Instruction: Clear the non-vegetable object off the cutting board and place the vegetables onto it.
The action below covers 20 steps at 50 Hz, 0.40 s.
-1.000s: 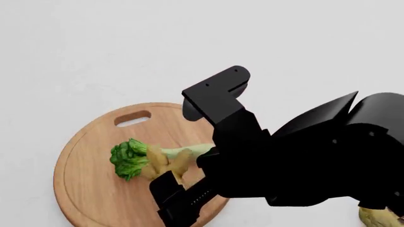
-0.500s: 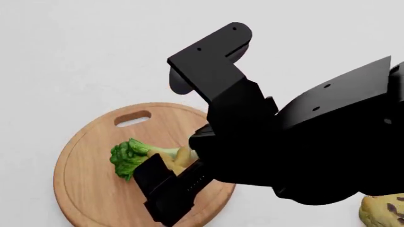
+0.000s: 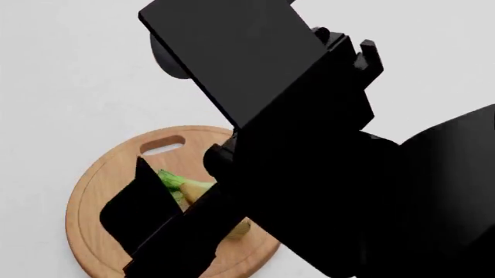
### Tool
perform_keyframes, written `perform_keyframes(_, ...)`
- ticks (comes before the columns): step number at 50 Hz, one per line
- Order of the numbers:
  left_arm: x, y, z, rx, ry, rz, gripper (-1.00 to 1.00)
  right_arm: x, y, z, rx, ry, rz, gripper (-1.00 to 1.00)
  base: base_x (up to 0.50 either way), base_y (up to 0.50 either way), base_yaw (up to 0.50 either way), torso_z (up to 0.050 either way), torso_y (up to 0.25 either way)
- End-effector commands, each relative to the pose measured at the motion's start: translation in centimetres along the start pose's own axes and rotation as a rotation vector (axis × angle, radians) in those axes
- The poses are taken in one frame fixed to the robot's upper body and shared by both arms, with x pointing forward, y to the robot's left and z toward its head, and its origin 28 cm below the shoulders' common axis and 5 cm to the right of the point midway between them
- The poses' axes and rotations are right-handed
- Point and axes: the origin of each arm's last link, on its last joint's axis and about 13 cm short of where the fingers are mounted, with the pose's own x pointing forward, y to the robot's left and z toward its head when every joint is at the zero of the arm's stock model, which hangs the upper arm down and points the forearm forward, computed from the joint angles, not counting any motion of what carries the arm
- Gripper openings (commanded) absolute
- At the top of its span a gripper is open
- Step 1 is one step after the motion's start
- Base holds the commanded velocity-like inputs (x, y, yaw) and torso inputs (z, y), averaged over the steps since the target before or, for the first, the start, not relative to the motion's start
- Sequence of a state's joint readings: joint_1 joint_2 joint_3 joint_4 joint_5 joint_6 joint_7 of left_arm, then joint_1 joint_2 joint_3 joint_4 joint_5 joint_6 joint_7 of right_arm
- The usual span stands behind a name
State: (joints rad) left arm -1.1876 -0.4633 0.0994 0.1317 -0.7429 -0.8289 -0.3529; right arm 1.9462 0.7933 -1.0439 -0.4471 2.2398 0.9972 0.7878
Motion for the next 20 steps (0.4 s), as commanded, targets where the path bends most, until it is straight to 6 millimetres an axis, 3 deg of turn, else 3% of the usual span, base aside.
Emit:
perform_keyframes(1, -1.2, 0.0, 0.3, -0.001, -0.017, -0.017, 1.0, -4.0, 3.3, 1.5, -0.101, -0.154, -0.11, 1.0, 0.0, 0.0, 0.0, 0.0, 0.0)
perform_keyframes(11, -2.7, 0.1, 1.0, 0.005, -0.064, -0.073, 1.0, -7.5, 6.8, 3.0, -0.208, -0.256, -0.215, 1.0, 0.0, 0.0, 0.0, 0.0, 0.0)
perform_keyframes(20, -5.0, 0.7, 1.6, 0.001, -0.103, -0.077, 1.0, -8.7, 8.3, 2.3, -0.236, -0.279, -0.279, 1.0, 0.0, 0.0, 0.0, 0.0, 0.0)
